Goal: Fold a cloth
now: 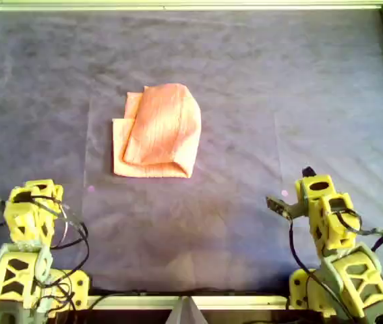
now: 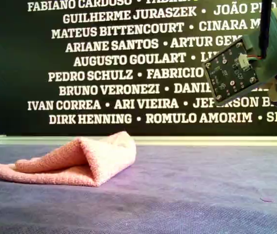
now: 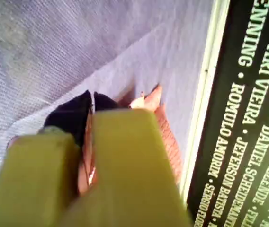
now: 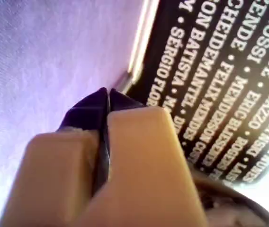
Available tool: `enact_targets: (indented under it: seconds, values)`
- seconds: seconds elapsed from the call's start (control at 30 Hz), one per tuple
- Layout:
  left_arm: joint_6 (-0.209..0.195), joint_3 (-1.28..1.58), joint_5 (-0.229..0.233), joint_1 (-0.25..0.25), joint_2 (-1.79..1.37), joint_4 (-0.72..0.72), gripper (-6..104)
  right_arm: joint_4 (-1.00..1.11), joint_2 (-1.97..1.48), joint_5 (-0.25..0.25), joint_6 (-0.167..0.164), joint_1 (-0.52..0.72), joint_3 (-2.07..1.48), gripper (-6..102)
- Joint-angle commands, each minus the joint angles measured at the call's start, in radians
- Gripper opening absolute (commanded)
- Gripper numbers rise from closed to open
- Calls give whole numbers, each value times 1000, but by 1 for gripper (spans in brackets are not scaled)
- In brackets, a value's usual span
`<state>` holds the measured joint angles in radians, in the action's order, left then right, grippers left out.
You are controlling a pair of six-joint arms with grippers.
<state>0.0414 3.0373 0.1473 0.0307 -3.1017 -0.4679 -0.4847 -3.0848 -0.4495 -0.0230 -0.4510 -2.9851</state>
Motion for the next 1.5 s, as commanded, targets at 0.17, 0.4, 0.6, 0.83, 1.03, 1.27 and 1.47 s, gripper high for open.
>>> enact_targets:
  seconds: [0.17, 0.4, 0.6, 0.83, 1.03, 1.27, 1.47]
  values:
    - [2, -18, -5, -35, -17, 2, -2, 166, -37, 9, 126, 12, -48, 0]
    - [2, -18, -64, -35, -17, 2, -2, 399, -41, -2, 278, 155, -51, 0]
    - [15, -18, -114, -35, -17, 2, -2, 425, -43, 11, 278, 270, -51, -1]
    - [9, -18, -106, -35, -17, 2, -2, 420, -48, 11, 276, 360, -51, -1]
    - [6, -18, -106, -34, -17, 2, -2, 407, -48, 12, 276, 364, -51, -1]
    - [3, -18, -118, -34, -17, 2, -2, 114, -48, 20, 276, 353, -51, -1]
    - [3, -18, -120, -34, -17, 2, -2, -75, -48, 123, 275, 357, -51, -1]
